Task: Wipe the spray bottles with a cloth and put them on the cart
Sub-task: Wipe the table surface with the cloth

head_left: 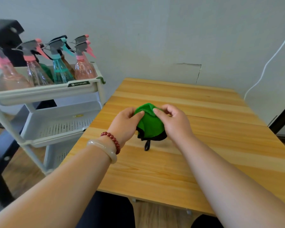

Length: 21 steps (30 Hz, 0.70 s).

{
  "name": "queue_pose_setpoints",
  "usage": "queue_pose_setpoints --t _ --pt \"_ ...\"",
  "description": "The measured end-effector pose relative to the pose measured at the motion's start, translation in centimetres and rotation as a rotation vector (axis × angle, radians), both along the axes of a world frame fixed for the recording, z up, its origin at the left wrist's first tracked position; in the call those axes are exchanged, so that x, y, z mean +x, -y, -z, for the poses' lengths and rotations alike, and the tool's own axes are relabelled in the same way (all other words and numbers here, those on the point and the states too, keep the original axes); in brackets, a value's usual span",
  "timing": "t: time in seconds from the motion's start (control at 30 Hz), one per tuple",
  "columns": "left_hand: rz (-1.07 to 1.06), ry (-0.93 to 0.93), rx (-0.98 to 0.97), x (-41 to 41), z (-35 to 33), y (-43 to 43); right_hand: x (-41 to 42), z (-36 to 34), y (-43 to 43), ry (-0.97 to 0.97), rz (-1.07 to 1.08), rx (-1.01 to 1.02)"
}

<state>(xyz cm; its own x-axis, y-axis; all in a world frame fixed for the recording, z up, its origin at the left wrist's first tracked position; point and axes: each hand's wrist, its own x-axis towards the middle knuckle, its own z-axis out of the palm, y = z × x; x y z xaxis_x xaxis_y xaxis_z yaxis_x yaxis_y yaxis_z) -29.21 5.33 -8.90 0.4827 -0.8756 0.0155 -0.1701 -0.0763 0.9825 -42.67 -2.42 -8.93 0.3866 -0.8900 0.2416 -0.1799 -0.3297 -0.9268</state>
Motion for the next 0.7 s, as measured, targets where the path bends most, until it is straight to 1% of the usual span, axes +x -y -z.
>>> queue_pose_setpoints --t 0.1,0.13,0.17,0.23,0.27,0.33,0.37,0.43,0.47,0.5,0.57,0.6,0.7 --pt "0.016 -0.06 -0.03 -0.3 0.0 -0.1 0.1 -0.3 0.1 -0.014 0.111 -0.043" --pt "0.012 -0.068 -0.052 -0.4 -0.1 -0.2 0.1 -0.5 0.0 -0.017 0.118 -0.063" --pt "0.002 -0.059 -0.076 -0.5 -0.2 -0.2 0.2 -0.5 -0.1 0.0 0.097 -0.08" --pt "-0.022 -0.013 -0.102 -0.6 -0.7 -0.3 0.1 -0.6 -0.6 0.038 -0.04 -0.052" --pt "-0.029 -0.001 -0.108 -0.6 -1.0 -0.4 0.0 -0.6 -0.8 0.011 -0.092 -0.055" --pt "-0.026 -0.017 -0.098 -0.5 -1.2 -0.4 0.0 -0.5 -0.9 -0.048 -0.082 -0.103" --pt "0.0 -0.043 -0.086 -0.4 -1.2 -0.5 0.0 -0.5 -0.8 -0.021 -0.034 -0.103" --pt "0.108 -0.113 -0.041 -0.2 -1.3 -0.8 -0.1 -0.8 -0.5 0.069 0.044 -0.037" --pt "0.158 -0.132 -0.016 -0.1 -1.3 -0.9 -0.2 -0.8 -0.4 0.067 0.071 -0.015" --pt "0.181 -0.125 0.002 0.0 -1.3 -1.0 -0.3 -0.8 -0.2 0.024 0.103 -0.019" --pt "0.142 -0.1 0.009 0.1 -1.2 -1.0 -0.3 -0.8 -0.1 -0.041 0.145 -0.024" --pt "0.107 -0.097 0.007 0.0 -1.2 -1.0 -0.3 -0.8 -0.1 -0.045 0.142 -0.001" --pt "0.044 -0.089 0.013 0.0 -1.0 -0.7 -0.3 -0.7 -0.4 -0.038 0.001 0.092"
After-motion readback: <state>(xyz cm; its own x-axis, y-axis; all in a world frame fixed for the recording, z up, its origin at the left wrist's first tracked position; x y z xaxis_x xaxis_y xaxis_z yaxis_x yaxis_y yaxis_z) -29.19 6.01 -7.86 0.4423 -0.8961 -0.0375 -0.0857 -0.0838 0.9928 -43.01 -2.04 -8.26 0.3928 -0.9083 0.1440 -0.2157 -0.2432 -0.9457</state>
